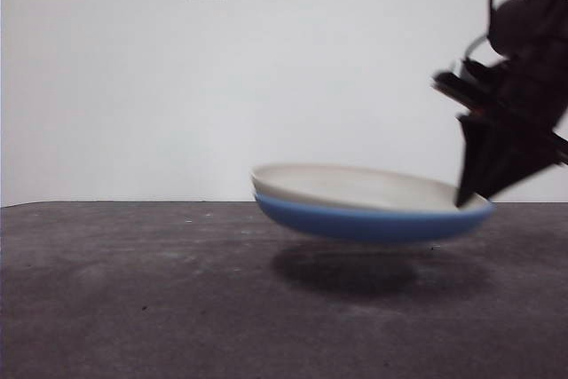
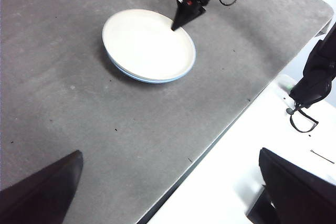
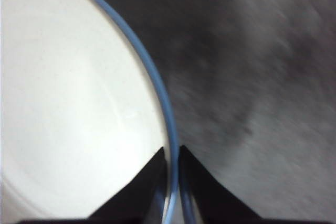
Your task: Pick up the white plate, put it on the blue plate, put it on desk
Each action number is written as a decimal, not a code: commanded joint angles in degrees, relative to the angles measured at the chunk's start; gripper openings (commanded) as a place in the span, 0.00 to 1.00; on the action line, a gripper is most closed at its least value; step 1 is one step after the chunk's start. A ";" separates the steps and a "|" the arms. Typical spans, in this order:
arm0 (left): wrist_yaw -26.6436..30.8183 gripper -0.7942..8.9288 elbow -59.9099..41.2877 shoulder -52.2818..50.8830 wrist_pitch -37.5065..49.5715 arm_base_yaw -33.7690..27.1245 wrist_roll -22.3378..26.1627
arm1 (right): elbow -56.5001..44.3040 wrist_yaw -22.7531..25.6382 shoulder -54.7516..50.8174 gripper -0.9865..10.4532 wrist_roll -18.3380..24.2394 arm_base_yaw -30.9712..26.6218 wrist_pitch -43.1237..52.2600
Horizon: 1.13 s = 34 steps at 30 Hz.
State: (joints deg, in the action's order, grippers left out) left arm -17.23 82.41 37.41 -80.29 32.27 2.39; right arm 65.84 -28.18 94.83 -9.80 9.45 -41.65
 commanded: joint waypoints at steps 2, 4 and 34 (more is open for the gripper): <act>0.11 0.66 0.68 0.33 1.07 0.22 -0.04 | 3.89 -0.81 0.55 0.09 -4.13 3.48 0.17; 0.11 0.66 0.66 0.33 1.62 0.22 -0.04 | 5.14 -0.20 0.70 0.09 -5.31 5.49 0.50; 0.11 0.66 0.68 0.33 3.58 0.26 -0.07 | 9.16 7.34 14.47 0.29 -10.64 13.77 5.14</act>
State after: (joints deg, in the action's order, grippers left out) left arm -17.23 82.41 37.41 -77.17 32.27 2.39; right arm 73.73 -20.99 108.27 -20.16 22.90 -36.95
